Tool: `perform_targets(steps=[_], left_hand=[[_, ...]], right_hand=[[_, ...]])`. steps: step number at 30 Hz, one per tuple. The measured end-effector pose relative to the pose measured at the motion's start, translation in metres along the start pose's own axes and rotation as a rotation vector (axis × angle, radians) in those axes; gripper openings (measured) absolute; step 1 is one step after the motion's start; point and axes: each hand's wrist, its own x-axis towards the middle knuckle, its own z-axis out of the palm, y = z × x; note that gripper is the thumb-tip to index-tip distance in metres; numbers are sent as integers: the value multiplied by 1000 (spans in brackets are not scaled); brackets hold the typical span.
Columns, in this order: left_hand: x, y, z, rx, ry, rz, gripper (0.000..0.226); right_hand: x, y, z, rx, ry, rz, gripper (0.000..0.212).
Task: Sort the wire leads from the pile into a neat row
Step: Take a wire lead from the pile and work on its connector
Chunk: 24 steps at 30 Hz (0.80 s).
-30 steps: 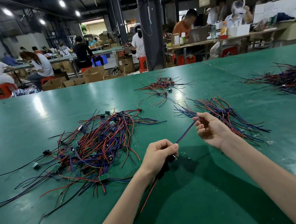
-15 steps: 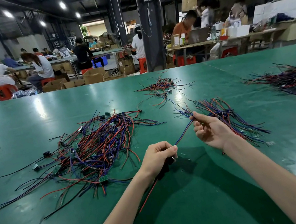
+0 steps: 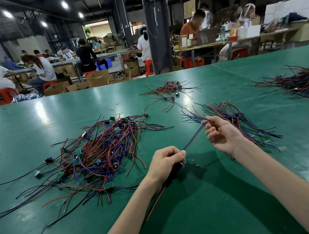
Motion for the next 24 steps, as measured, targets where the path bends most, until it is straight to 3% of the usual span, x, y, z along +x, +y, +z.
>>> perform_targets(steps=[10,18,24], left_hand=[[1,-2,1,-11,4,8,29],[0,0,1,3,2,14,29],[-1,1,1,-15,9,25,29]], right_hand=[[2,-1,-2,-38,-20,-5,34],[-3,0,0,-22,-32,3,20],[-2,2,-1,-6,-20,7,34]])
